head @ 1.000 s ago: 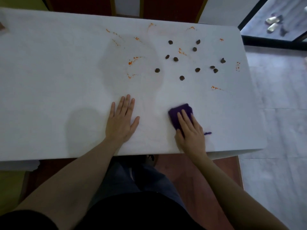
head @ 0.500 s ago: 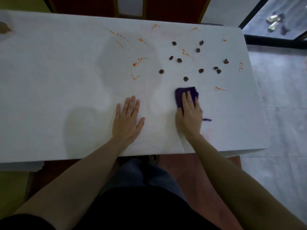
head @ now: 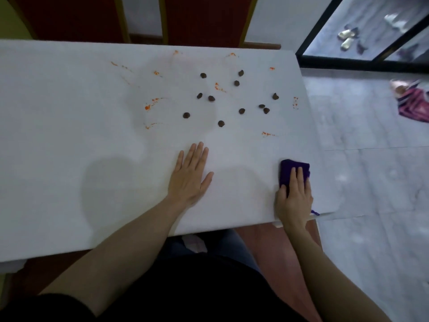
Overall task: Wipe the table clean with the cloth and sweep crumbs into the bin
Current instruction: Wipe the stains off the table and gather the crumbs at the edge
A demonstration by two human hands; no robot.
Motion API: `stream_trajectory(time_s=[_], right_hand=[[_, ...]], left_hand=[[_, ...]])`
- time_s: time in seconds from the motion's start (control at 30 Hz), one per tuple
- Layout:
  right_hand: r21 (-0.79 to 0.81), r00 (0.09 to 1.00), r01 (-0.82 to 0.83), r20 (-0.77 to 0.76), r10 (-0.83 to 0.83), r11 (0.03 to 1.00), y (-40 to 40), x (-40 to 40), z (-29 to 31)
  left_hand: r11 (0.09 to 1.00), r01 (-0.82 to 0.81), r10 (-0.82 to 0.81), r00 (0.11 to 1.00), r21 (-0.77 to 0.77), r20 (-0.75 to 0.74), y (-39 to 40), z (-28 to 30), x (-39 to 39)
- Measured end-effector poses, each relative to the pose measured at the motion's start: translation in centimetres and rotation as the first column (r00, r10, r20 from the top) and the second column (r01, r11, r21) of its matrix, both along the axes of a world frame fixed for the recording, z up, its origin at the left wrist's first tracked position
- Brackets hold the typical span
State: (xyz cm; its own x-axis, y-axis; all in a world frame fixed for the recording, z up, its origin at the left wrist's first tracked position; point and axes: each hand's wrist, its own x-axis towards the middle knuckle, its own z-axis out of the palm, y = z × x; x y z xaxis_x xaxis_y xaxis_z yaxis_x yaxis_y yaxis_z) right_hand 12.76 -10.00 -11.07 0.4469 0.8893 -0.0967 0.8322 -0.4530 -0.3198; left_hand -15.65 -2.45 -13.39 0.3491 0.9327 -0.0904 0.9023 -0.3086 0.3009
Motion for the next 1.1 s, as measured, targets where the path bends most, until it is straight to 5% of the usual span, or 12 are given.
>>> stream_trajectory(time_s=[0.23, 0.37, 0.6, 0.73, 0.93, 1.1], right_hand=[[-0.010, 1.000, 0.016, 0.008, -0.016, 1.000, 11.1, 6.6, -0.1], [0.030, 0.968, -0.252, -0.004, 0.252, 0.967, 14.7, 2.1, 0.0], [0.055, 0.754, -0.655, -0.018, 0.656, 0.754, 7.7, 1.7, 0.0], [0.057, 0.818, -0.574, -0.005, 0.575, 0.817, 6.2, 8.6, -0.1], [-0.002, 0.954, -0.298, -0.011, 0.298, 0.955, 14.8, 11.3, 0.0], [0.038, 0.900, -0.430, -0.059, 0.431, 0.902, 16.1, 7.2, 0.0]], left_hand=[[0.986, -0.167, 0.167, 0.984, 0.009, -0.065, 0.7, -0.7, 6.3], [0.982, -0.188, 0.190, 0.975, 0.030, -0.112, 0.8, -0.7, 6.9], [0.978, -0.204, 0.207, 0.967, 0.035, -0.150, 0.9, -0.6, 7.1], [0.977, -0.212, 0.215, 0.969, 0.032, -0.121, 0.6, -0.4, 7.8], [0.993, -0.116, 0.118, 0.991, 0.030, -0.070, 2.7, 0.1, 11.4], [0.995, -0.104, 0.104, 0.993, 0.014, -0.053, 6.4, 0.2, 15.4]])
